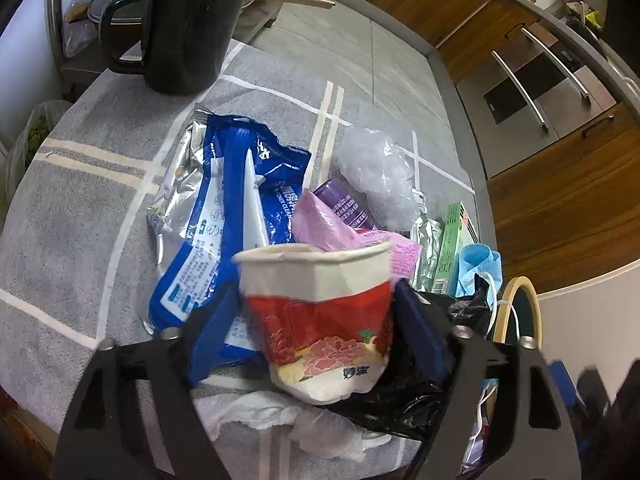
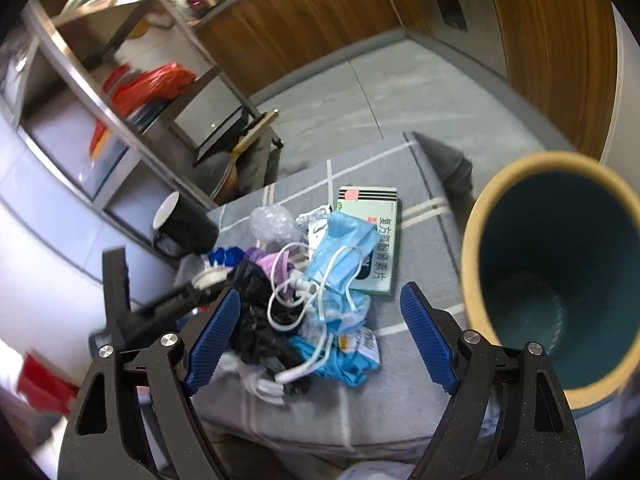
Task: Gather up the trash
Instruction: 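Grasp the red-white paper cup with the left gripper while the right grasps a blue mask, then carry the paper cup and blue mask over the teal bin with both grippers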
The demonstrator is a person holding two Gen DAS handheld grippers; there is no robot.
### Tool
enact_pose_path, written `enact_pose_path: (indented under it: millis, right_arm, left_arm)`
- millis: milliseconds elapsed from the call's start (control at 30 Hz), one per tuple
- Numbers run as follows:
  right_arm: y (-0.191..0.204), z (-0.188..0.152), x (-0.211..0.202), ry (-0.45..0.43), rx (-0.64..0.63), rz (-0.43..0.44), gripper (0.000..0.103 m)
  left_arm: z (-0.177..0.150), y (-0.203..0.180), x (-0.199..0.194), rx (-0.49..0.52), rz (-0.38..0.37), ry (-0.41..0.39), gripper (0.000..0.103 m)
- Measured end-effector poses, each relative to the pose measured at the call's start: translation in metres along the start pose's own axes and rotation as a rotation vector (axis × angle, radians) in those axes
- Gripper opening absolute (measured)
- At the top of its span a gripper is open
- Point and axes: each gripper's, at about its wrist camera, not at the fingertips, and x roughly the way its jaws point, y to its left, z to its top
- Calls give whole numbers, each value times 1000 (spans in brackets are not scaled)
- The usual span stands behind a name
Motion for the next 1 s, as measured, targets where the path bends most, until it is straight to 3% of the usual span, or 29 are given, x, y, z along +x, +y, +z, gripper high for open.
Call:
enact_pose_path:
  millis: [367,500,600,667,833,1000]
  right_arm:
    - [-21,39,63,88,122,23,67]
    - [-28,43,89,138,145,12,66]
    - [-32,41,105,179,158,7,53]
    - [-34,39,110,190,163,6,36]
    - [-29,37,107,177,151,34,10]
    - [-13,46,88,117,122,100,8]
  left_arm:
    - [-3,12,-21,-21,-31,-34,60]
    - [-3,14,-36,-25,-47,-59,60]
    - [-1,13,-48,-29,-48,-84,60]
    - [2,14,-57,-29,-45,-106,60]
    - [6,8,-73,-6,-46,-150,60]
    - [6,2,-82,15,-60,-172,60]
